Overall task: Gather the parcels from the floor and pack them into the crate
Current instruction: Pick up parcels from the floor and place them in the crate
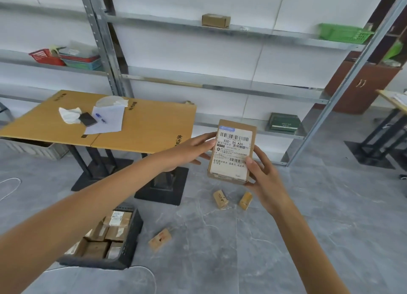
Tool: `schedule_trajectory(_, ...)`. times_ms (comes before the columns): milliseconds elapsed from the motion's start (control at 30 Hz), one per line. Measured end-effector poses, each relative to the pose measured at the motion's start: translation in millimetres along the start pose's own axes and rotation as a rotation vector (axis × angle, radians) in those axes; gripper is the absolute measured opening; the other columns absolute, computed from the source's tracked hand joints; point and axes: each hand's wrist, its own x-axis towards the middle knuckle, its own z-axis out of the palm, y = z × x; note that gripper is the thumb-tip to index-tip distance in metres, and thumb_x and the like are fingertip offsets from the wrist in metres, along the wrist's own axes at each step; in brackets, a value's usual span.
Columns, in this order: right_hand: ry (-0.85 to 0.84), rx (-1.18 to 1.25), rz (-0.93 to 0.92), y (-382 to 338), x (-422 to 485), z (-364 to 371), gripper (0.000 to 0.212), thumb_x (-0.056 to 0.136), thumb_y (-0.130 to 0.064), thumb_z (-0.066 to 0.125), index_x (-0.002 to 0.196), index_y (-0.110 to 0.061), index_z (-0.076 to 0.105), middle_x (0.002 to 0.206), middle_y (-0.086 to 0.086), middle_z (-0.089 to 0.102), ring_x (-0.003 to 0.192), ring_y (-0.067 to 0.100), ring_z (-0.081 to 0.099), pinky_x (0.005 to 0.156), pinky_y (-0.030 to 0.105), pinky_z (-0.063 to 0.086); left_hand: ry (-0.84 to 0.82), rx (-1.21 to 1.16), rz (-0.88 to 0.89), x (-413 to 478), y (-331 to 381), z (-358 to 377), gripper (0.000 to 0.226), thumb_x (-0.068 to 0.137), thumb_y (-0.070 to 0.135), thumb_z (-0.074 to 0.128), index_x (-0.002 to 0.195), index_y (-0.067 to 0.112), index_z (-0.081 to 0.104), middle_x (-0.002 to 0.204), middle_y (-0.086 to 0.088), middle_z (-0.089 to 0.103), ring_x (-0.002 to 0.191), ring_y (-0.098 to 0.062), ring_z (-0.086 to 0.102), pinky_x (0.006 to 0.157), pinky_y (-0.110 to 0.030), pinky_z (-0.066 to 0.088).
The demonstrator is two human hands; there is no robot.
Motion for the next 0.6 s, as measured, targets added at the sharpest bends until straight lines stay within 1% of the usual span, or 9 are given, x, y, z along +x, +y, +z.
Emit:
schedule_trajectory(67,-0.027,-0.010,0.010,3,-1,21,0.071,0.065,-0.042,0.072,0.132,-0.037,0.050,0.110,0.002,0.070,0.107,0.019,0.066,0.085,0.048,0.055,0.009,-0.002,-0.011,-19,-10,-18,0.044,0.094,0.054,0.038,0.137,0.050,0.029,0.130,0.017,0.054,0.112,-0.006,0.058,0.098,-0.036,0.048)
schedule_trajectory(167,-0.051,0.019,0.027,9,-1,57,0.067,0.068,-0.038,0.070,0.132,-0.033,0.050,0.111,0.003,0.070,0.107,0.020,0.066,0.085,0.048,0.055,0.008,0.015,-0.022,-48,-27,-46,0.049,0.095,0.049,0.041,0.141,0.044,0.029,0.133,0.012,0.055,0.112,-0.008,0.059,0.091,-0.028,0.049)
schedule_trajectory(200,-0.053,0.032,0.037,14,-1,72,0.067,0.070,-0.036,0.069,0.134,-0.032,0.049,0.112,0.004,0.070,0.106,0.020,0.066,0.086,0.049,0.055,0.006,0.018,-0.027,-60,-36,-57,0.050,0.095,0.048,0.041,0.142,0.042,0.029,0.133,0.011,0.055,0.112,-0.009,0.059,0.089,-0.027,0.048)
schedule_trajectory(300,-0.069,0.034,0.053,26,-3,120,0.062,0.072,-0.035,0.066,0.132,-0.032,0.050,0.113,0.004,0.070,0.103,0.019,0.067,0.086,0.049,0.055,0.014,0.013,-0.044,-91,-62,-88,0.050,0.095,0.046,0.042,0.142,0.042,0.029,0.131,0.012,0.056,0.111,-0.010,0.060,0.095,-0.033,0.048)
schedule_trajectory(400,-0.099,0.027,0.074,42,-6,175,0.060,0.074,-0.034,0.065,0.132,-0.031,0.049,0.116,0.005,0.068,0.105,0.019,0.067,0.082,0.045,0.057,0.060,-0.019,-0.073,-124,-93,-123,0.051,0.095,0.046,0.042,0.144,0.038,0.030,0.131,0.011,0.055,0.113,-0.011,0.058,0.100,-0.039,0.046)
schedule_trajectory(500,-0.132,0.017,0.105,59,-6,229,0.064,0.076,-0.033,0.065,0.136,-0.027,0.045,0.115,0.005,0.069,0.105,0.020,0.067,0.075,0.039,0.060,0.084,-0.039,-0.095,-156,-125,-158,0.055,0.093,0.048,0.043,0.146,0.036,0.030,0.138,0.007,0.052,0.120,-0.013,0.054,0.101,-0.039,0.046)
schedule_trajectory(600,-0.152,0.003,0.123,77,-4,279,0.061,0.080,-0.030,0.065,0.137,-0.027,0.043,0.112,0.002,0.070,0.099,0.015,0.069,0.072,0.038,0.059,0.110,-0.052,-0.134,-184,-158,-190,0.055,0.093,0.046,0.046,0.145,0.035,0.033,0.137,0.005,0.053,0.120,-0.014,0.053,0.102,-0.039,0.045)
